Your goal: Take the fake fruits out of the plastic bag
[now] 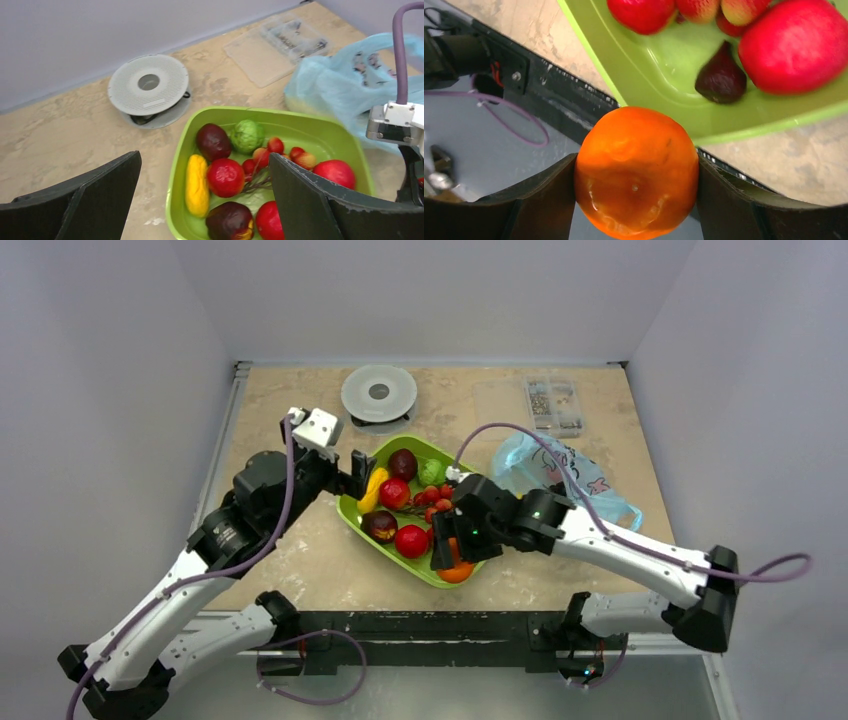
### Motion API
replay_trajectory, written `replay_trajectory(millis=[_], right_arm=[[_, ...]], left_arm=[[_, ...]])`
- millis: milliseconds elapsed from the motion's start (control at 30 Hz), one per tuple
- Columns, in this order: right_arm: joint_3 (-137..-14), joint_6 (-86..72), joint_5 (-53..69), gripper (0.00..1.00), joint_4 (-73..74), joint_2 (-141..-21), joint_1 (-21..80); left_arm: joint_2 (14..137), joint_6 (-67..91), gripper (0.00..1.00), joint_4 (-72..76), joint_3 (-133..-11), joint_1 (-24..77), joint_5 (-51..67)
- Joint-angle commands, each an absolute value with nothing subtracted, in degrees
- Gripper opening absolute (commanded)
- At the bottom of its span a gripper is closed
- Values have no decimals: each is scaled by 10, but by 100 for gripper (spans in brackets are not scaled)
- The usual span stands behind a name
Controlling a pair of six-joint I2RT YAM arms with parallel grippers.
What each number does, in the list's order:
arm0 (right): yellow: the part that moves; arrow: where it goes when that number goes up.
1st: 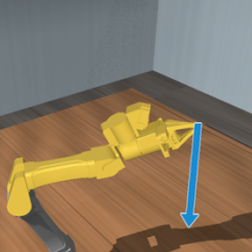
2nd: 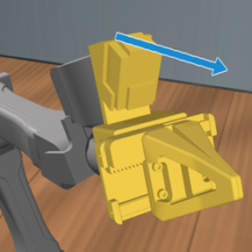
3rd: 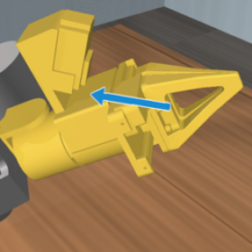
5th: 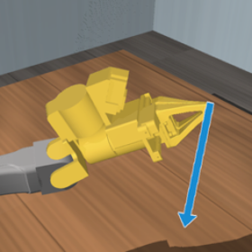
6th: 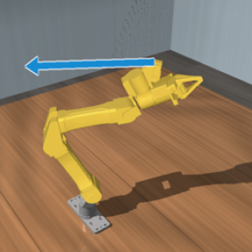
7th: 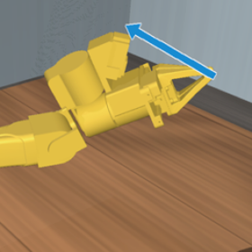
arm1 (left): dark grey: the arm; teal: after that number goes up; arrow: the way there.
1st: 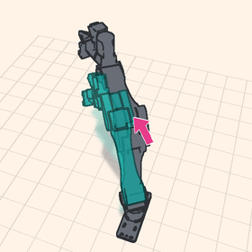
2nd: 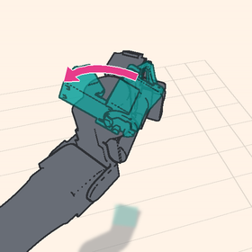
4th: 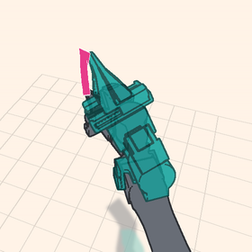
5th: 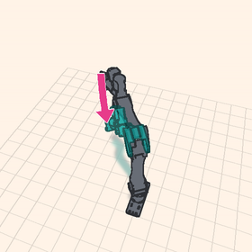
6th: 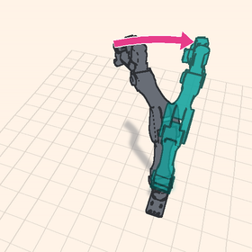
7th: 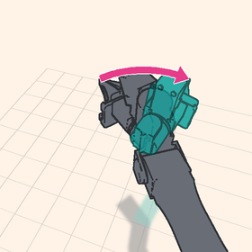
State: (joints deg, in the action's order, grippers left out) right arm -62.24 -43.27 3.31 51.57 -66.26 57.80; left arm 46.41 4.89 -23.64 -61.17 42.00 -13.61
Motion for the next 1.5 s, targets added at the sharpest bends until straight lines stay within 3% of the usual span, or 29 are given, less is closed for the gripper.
replay_trajectory(millis=[0, 167, 467, 800, 1100, 1167, 1233, 1367, 1467], right_arm=[[-652, -460, -97, 33, 406, -725, 618], [-632, -462, -148, 41, 410, -778, 618], [-584, -454, -122, 69, 355, -816, 618], [-612, -419, -122, 99, 387, -806, 618], [-726, -389, -49, 99, 364, -665, 615], [-770, -387, -70, 89, 374, -650, 607], [-810, -392, -115, 86, 404, -640, 589], [-881, -462, -280, 85, 548, -635, 487], [-858, -454, -285, 83, 587, -602, 358]], left_arm=[[413, -19, 100, -133, -548, 417, -221], [375, -17, 100, -103, -496, 418, -242], [364, -19, 99, -97, -486, 417, -251], [373, -14, 99, -101, -487, 418, -242], [377, -13, 100, -103, -487, 417, -238], [380, -14, 100, -103, -487, 418, -239], [381, -13, 100, -104, -488, 418, -239], [385, -12, 100, -105, -487, 418, -228], [396, -8, 100, -112, -493, 419, -211]])
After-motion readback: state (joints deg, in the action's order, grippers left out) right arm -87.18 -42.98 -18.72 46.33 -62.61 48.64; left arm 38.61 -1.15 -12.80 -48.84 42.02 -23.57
